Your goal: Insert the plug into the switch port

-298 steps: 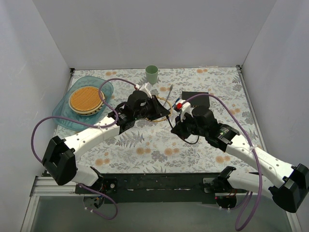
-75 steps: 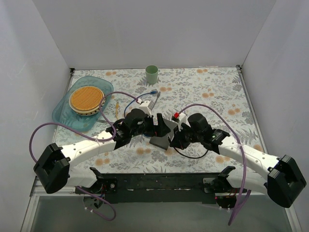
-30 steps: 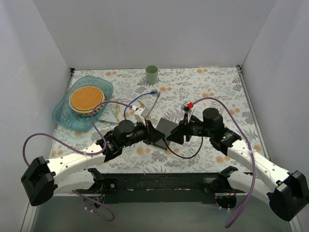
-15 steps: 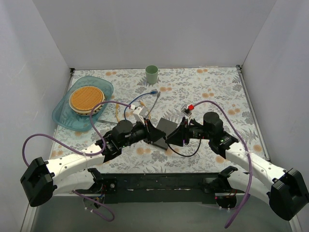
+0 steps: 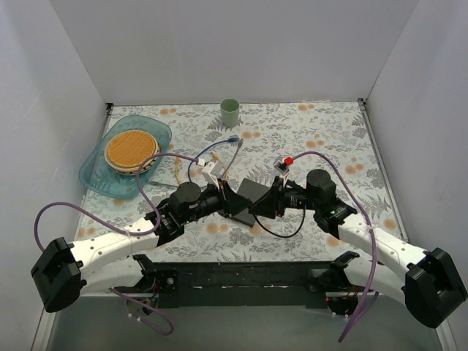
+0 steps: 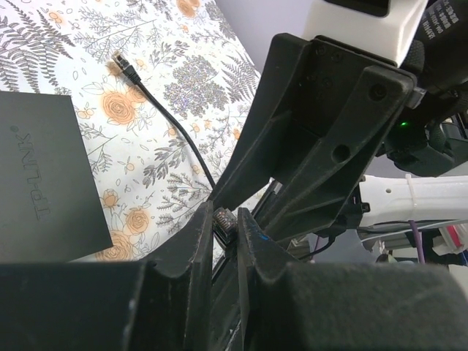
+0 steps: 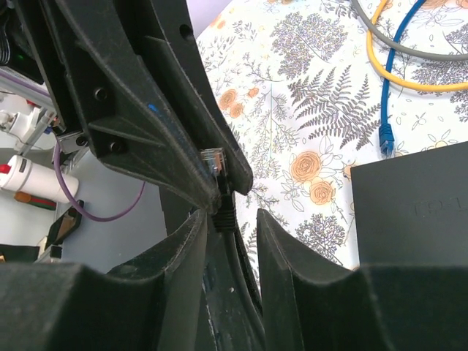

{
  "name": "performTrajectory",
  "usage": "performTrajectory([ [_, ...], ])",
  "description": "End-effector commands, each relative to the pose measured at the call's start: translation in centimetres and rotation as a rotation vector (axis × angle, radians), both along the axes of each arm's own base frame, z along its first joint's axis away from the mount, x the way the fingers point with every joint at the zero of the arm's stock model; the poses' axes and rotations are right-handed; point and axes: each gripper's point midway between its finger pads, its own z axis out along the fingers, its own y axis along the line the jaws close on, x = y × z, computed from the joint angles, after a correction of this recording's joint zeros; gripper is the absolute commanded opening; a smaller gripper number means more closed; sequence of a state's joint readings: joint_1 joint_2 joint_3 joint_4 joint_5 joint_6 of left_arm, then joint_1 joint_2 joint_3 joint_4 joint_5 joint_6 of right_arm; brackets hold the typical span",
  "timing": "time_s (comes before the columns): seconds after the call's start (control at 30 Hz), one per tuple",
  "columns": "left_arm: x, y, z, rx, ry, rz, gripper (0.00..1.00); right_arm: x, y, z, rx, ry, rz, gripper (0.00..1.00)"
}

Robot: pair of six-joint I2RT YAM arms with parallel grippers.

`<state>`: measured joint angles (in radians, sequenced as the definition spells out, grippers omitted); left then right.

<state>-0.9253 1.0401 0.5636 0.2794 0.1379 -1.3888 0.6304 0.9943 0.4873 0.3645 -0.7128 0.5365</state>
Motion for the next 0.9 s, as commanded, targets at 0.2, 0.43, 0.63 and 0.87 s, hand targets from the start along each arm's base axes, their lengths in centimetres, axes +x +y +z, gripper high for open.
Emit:
performTrajectory([
  [0.2,-0.4,0.0,0.9,-0.036,-0.025,-0.010,0.00,0.2,0.2,0.3,0.028,-0.030,0.003,0.07],
  [0.43,1.1,1.5,-0.6,0.033,0.023,0.115,0.74,1.2,-0.7,-0.7,-0.069,-0.110,-0.054,0.01],
  [0.63,4.1,4.4,-2.5,0.172,0.067,0.349,0.85,3.5,-4.1,-4.3,-0.328,-0.155,-0.221,0.01],
  [0.87,5.9,4.8,-6.5,0.400,0.098,0.386,0.89,5.1,-7.6,-7.5,-0.554,-0.117,-0.367,0.01],
])
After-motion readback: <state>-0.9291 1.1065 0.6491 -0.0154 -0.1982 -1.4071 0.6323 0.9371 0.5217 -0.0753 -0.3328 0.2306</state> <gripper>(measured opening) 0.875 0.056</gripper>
